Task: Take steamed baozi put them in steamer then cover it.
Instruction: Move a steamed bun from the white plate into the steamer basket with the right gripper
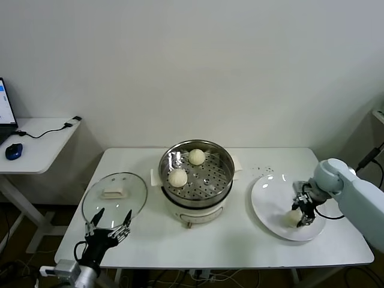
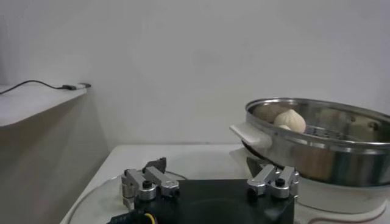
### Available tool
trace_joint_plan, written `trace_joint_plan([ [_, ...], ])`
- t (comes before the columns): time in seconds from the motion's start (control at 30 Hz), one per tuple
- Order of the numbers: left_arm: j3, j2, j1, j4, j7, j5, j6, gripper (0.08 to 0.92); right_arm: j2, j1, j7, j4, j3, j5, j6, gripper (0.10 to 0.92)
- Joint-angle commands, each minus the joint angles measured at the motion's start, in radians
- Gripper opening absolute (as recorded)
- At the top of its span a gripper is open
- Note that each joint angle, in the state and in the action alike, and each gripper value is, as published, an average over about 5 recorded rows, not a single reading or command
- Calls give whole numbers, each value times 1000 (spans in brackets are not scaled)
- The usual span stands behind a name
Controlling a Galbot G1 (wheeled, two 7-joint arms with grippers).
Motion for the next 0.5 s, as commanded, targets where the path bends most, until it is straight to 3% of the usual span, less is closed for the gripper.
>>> trace_joint_plan([
  [0.03,2,-4,-5,8,-4,44,-9,823,9,387,-21,-32,-230,136,-8,602],
  [0.2,-5,-11,-18,3,-9,38,-1,823,188,751,-49,-180,-449,274,-12,606],
  [0.37,-9,-16,-25,-15,-12,32,4,823,434,910,-68,-383,-519,338,-3,611],
  [0.5,-21,-14,-26,-16,-15,20,5,823,629,940,-109,-532,-520,409,154,611],
])
